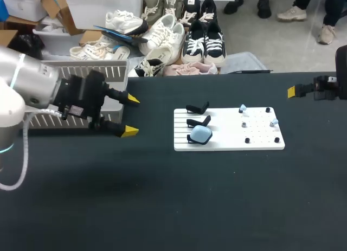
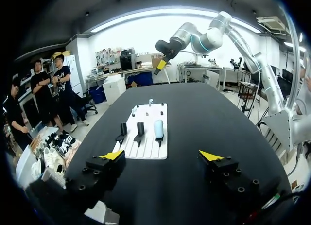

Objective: Pick up each earbud case from the left stands, insert the matching earbuds, close the lid, and place the case in the box.

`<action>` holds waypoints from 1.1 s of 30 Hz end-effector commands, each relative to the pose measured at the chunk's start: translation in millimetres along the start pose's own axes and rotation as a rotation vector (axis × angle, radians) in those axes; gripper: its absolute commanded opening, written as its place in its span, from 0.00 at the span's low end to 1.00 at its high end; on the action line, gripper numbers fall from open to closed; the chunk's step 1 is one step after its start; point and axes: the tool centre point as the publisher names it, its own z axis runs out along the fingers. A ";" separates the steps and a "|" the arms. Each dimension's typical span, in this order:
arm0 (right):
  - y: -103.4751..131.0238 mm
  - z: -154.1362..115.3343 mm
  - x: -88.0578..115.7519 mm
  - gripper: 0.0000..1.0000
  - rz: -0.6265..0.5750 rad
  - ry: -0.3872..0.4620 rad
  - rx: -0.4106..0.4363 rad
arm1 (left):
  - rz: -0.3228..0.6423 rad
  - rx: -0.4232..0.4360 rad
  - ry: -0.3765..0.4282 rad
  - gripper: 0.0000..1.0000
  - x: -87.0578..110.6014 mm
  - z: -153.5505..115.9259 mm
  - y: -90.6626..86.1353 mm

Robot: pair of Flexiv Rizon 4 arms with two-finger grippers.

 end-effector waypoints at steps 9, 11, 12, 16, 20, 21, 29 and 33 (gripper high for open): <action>-1.5 0.3 -0.4 1.00 -0.001 0.002 -0.006 | 0.027 0.061 0.013 1.00 -1.0 51.9 2.5; -1.5 0.3 -0.4 1.00 -0.001 0.002 -0.006 | 0.022 0.059 0.016 1.00 1.1 60.7 3.9; -1.5 0.3 -0.4 1.00 -0.001 0.002 -0.006 | 0.014 0.056 0.017 1.00 1.9 65.2 5.1; -1.5 0.3 -0.4 1.00 -0.001 0.002 -0.006 | 0.001 0.043 0.027 1.00 3.6 82.4 10.0; -1.5 0.3 -0.4 1.00 -0.001 0.002 -0.006 | 0.006 0.041 0.041 1.00 1.9 97.3 12.3; -1.5 0.3 -0.4 1.00 -0.001 0.002 -0.006 | 0.008 0.045 0.042 1.00 1.1 100.4 12.5; -1.5 0.3 -0.4 1.00 -0.001 0.002 -0.006 | 0.011 0.066 0.054 1.00 -4.0 120.0 11.0; -1.5 0.3 -0.4 1.00 -0.001 0.002 -0.006 | -0.029 0.068 0.075 1.00 -1.1 132.0 13.2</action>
